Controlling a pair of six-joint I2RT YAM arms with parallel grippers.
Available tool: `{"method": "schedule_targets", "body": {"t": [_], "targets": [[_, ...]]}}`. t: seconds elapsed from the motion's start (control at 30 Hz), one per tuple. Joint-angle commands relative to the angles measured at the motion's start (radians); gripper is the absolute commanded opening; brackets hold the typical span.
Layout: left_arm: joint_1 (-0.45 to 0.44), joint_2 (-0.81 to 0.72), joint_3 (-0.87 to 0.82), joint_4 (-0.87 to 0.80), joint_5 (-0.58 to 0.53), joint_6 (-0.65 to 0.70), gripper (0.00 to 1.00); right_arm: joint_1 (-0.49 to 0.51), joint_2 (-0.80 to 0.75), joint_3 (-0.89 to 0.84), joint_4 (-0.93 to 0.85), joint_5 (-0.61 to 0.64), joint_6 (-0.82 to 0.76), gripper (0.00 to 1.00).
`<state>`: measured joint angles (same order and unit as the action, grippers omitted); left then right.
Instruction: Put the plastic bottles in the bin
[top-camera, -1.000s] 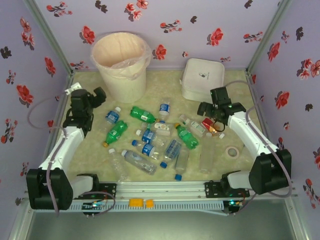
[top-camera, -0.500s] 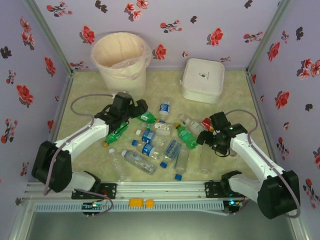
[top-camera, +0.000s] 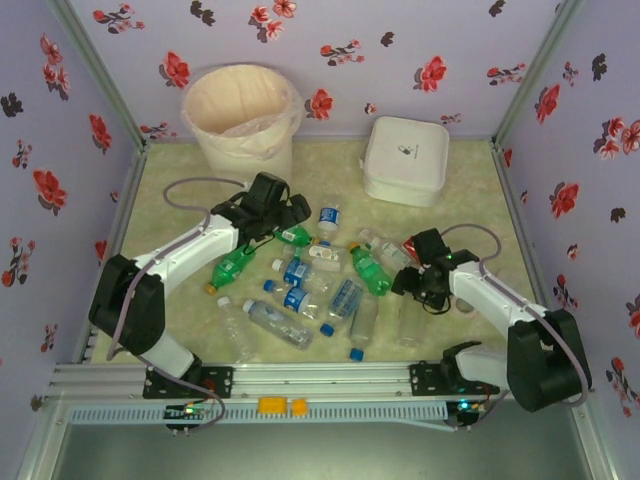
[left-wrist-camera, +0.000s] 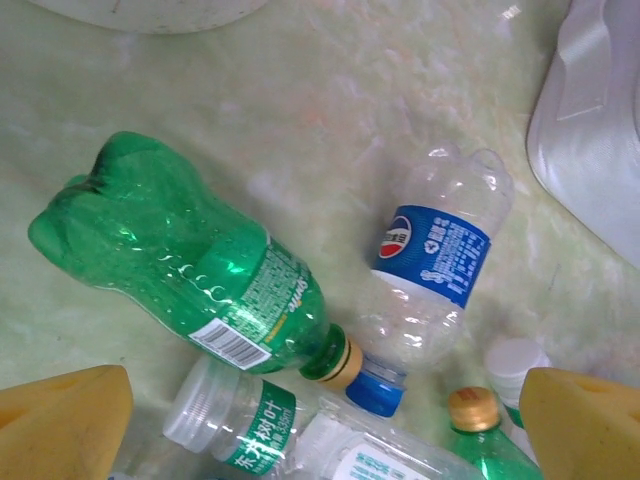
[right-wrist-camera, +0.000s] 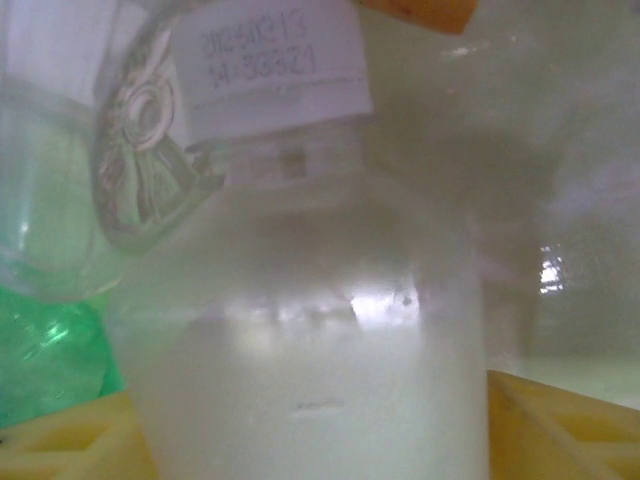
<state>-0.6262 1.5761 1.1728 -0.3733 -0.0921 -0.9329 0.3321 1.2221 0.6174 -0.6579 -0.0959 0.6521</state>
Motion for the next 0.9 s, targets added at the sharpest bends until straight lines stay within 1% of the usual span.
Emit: {"method": "schedule_targets", "body": {"t": [0.0,0.07,0.17,0.23,0.33,0.43,0.5,0.57,0.7,0.8,0.87], "targets": [[-0.01,0.004,0.028,-0.029,0.006,0.026,1.0,0.006,0.022,0.007,0.023,0.021,-0.019,0.66],[-0.01,0.001,0.024,0.0,0.028,0.03,1.0,0.006,0.02,0.022,0.009,0.025,-0.029,0.59],[-0.01,0.006,0.025,0.073,0.113,0.061,1.0,0.006,-0.009,0.055,-0.035,0.041,-0.04,0.52],[-0.01,0.014,0.031,0.113,0.174,0.085,1.0,0.006,-0.044,0.082,-0.073,0.043,-0.048,0.5],[-0.01,0.022,0.046,0.133,0.227,0.113,1.0,0.005,-0.117,0.13,-0.106,0.015,-0.044,0.48],[-0.012,0.027,0.056,0.151,0.273,0.143,1.0,0.005,-0.177,0.188,-0.103,-0.026,-0.029,0.47],[-0.012,0.028,0.063,0.18,0.343,0.174,1.0,0.003,-0.19,0.238,-0.082,-0.039,-0.029,0.47],[-0.017,0.025,0.06,0.224,0.413,0.195,1.0,-0.002,-0.173,0.288,-0.042,-0.047,-0.029,0.47],[-0.032,0.015,0.047,0.297,0.522,0.219,1.0,-0.031,-0.058,0.394,0.081,-0.113,-0.001,0.47],[-0.053,0.001,0.047,0.315,0.582,0.251,1.0,-0.036,0.035,0.468,0.179,-0.175,0.033,0.46],[-0.069,-0.008,0.052,0.311,0.594,0.285,1.0,-0.036,0.09,0.509,0.235,-0.229,0.061,0.46]]}}
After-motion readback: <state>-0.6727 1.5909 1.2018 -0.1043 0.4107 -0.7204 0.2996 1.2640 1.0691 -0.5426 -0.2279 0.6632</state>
